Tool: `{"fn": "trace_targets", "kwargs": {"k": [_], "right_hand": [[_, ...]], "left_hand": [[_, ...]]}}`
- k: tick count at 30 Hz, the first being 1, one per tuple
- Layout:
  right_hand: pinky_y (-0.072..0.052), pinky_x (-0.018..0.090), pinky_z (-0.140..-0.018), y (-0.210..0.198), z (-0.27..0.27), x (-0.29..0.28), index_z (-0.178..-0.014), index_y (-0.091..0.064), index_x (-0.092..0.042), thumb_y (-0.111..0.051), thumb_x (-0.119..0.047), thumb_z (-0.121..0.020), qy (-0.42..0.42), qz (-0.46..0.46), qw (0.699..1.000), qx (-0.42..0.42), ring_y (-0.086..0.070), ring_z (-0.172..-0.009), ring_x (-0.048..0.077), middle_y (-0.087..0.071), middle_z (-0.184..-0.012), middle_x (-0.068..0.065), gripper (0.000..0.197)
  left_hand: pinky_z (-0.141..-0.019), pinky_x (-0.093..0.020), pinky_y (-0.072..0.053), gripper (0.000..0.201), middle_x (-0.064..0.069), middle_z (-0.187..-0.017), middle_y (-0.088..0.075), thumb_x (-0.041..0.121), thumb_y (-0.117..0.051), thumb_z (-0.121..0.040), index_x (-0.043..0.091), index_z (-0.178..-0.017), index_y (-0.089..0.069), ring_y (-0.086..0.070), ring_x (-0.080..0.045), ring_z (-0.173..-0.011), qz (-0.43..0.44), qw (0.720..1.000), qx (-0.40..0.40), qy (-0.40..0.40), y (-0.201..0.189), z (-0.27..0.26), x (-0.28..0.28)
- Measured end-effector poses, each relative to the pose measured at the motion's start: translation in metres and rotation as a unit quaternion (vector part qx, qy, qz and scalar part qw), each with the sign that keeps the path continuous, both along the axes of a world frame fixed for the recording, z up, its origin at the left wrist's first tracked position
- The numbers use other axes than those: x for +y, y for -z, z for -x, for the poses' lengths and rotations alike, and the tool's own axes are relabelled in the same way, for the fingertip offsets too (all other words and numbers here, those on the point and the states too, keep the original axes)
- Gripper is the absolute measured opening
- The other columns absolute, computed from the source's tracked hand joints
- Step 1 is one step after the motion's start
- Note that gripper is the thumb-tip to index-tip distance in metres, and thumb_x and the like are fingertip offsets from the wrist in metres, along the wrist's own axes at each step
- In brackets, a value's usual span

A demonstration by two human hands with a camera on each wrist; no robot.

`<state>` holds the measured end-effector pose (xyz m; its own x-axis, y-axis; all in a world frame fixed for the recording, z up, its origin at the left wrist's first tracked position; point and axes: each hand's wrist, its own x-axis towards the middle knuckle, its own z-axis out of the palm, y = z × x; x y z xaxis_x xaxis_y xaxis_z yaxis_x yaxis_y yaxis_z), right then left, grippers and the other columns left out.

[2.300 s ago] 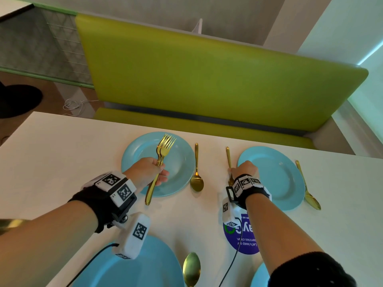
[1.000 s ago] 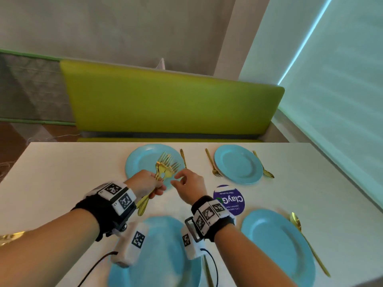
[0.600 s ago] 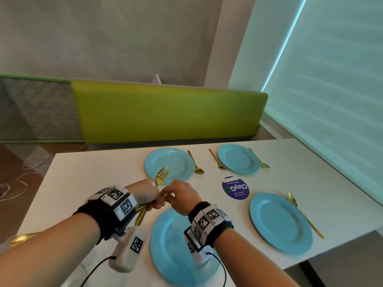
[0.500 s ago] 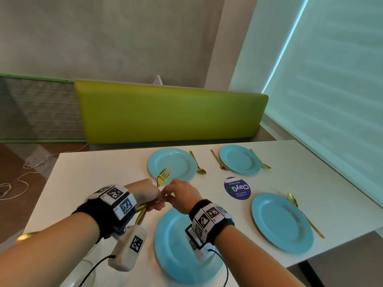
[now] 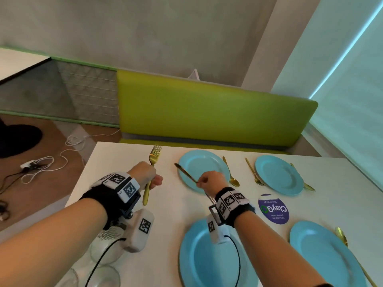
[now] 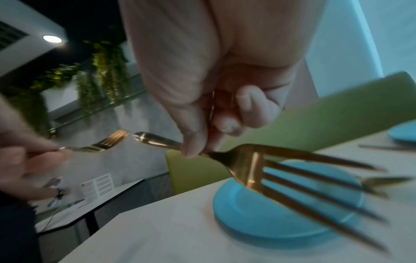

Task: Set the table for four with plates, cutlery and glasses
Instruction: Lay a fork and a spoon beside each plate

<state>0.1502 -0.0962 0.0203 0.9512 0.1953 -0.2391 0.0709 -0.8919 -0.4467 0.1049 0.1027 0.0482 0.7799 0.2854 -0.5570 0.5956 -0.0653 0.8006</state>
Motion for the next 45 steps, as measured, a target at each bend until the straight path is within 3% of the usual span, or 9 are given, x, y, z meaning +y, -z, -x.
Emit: {"fn": "trace_targets", "kwargs": {"k": [6, 11, 17, 20, 24, 26, 28, 35, 45], "right_hand": [[-0.049, 0.029, -0.095, 0.034, -0.051, 0.037, -0.116, -0.065, -0.008, -0.056, -0.027, -0.09, 0.079, 0.031, 0.991, 0.102, -0.059, -0.113, 0.023, -0.064, -0.121, 0.008, 0.033], [-0.039, 0.015, -0.054, 0.062, -0.077, 0.064, -0.125, -0.058, -0.01, -0.062, -0.022, -0.086, 0.125, -0.051, 0.971, 0.198, -0.057, -0.117, 0.023, -0.059, -0.128, 0.009, 0.041], [-0.036, 0.01, -0.042, 0.088, -0.096, 0.091, -0.126, -0.057, -0.009, -0.06, -0.021, -0.088, 0.116, -0.038, 0.969, 0.215, -0.059, -0.116, 0.022, -0.06, -0.128, 0.008, 0.04], [-0.041, 0.012, -0.057, 0.096, -0.099, 0.101, -0.123, -0.059, -0.01, -0.054, -0.02, -0.091, 0.116, -0.019, 0.974, 0.196, -0.06, -0.114, 0.022, -0.062, -0.121, 0.006, 0.033], [-0.047, 0.021, -0.064, 0.106, -0.102, 0.112, -0.071, -0.059, -0.012, -0.053, -0.027, -0.092, 0.156, -0.029, 0.98, 0.122, -0.066, -0.103, 0.019, -0.058, -0.075, 0.001, 0.027], [-0.052, 0.024, -0.079, 0.107, -0.105, 0.113, -0.083, -0.066, -0.01, -0.052, -0.024, -0.092, 0.123, -0.003, 0.983, 0.132, -0.065, -0.104, 0.021, -0.066, -0.093, 0.004, 0.022], [-0.054, 0.028, -0.078, 0.109, -0.109, 0.114, -0.094, -0.068, -0.007, -0.058, -0.019, -0.087, 0.12, 0.015, 0.985, 0.121, -0.067, -0.098, 0.025, -0.069, -0.103, 0.008, 0.017], [-0.053, 0.033, -0.076, 0.114, -0.118, 0.104, -0.1, -0.058, -0.009, -0.064, -0.024, -0.08, 0.166, -0.014, 0.981, 0.101, -0.065, -0.094, 0.031, -0.065, -0.102, 0.01, 0.025], [-0.05, 0.029, -0.065, 0.118, -0.123, 0.095, -0.087, -0.055, -0.01, -0.066, -0.026, -0.08, 0.161, -0.004, 0.982, 0.098, -0.064, -0.084, 0.028, -0.057, -0.083, 0.006, 0.02]], "left_hand": [[-0.054, -0.024, -0.041, 0.018, -0.01, -0.075, -0.06, 0.009, -0.036, -0.1, -0.004, -0.101, -0.048, -0.053, -0.018, -0.063, 0.026, 0.999, -0.003, -0.028, 0.015, -0.023, 0.021], [-0.054, -0.024, -0.04, 0.018, -0.01, -0.075, -0.059, 0.009, -0.037, -0.099, -0.003, -0.093, -0.049, -0.053, -0.018, -0.063, 0.034, 0.998, 0.009, -0.048, 0.029, -0.037, 0.038], [-0.054, -0.025, -0.041, 0.017, -0.01, -0.077, -0.061, 0.009, -0.039, -0.099, -0.003, -0.096, -0.05, -0.054, -0.018, -0.066, 0.044, 0.997, 0.019, -0.063, 0.039, -0.049, 0.055], [-0.053, -0.023, -0.041, 0.016, -0.01, -0.077, -0.06, 0.008, -0.038, -0.099, -0.003, -0.099, -0.05, -0.054, -0.016, -0.063, 0.051, 0.996, 0.016, -0.072, 0.04, -0.054, 0.057], [-0.054, -0.023, -0.042, 0.018, -0.009, -0.077, -0.061, 0.01, -0.038, -0.1, -0.003, -0.101, -0.052, -0.054, -0.015, -0.063, 0.048, 0.996, 0.023, -0.065, 0.042, -0.063, 0.056], [-0.055, -0.023, -0.042, 0.019, -0.008, -0.077, -0.061, 0.011, -0.039, -0.1, -0.002, -0.101, -0.052, -0.054, -0.015, -0.063, 0.045, 0.997, 0.025, -0.062, 0.045, -0.067, 0.055], [-0.055, -0.023, -0.043, 0.018, -0.008, -0.078, -0.061, 0.01, -0.039, -0.1, -0.002, -0.101, -0.052, -0.054, -0.015, -0.063, 0.045, 0.997, 0.025, -0.06, 0.048, -0.07, 0.052], [-0.057, -0.024, -0.045, 0.017, -0.009, -0.079, -0.062, 0.011, -0.04, -0.099, -0.001, -0.103, -0.051, -0.055, -0.015, -0.065, 0.041, 0.997, 0.031, -0.049, 0.056, -0.073, 0.046], [-0.055, -0.023, -0.044, 0.017, -0.009, -0.08, -0.062, 0.011, -0.039, -0.1, -0.001, -0.103, -0.051, -0.056, -0.015, -0.064, 0.041, 0.997, 0.026, -0.051, 0.057, -0.07, 0.045]]}}
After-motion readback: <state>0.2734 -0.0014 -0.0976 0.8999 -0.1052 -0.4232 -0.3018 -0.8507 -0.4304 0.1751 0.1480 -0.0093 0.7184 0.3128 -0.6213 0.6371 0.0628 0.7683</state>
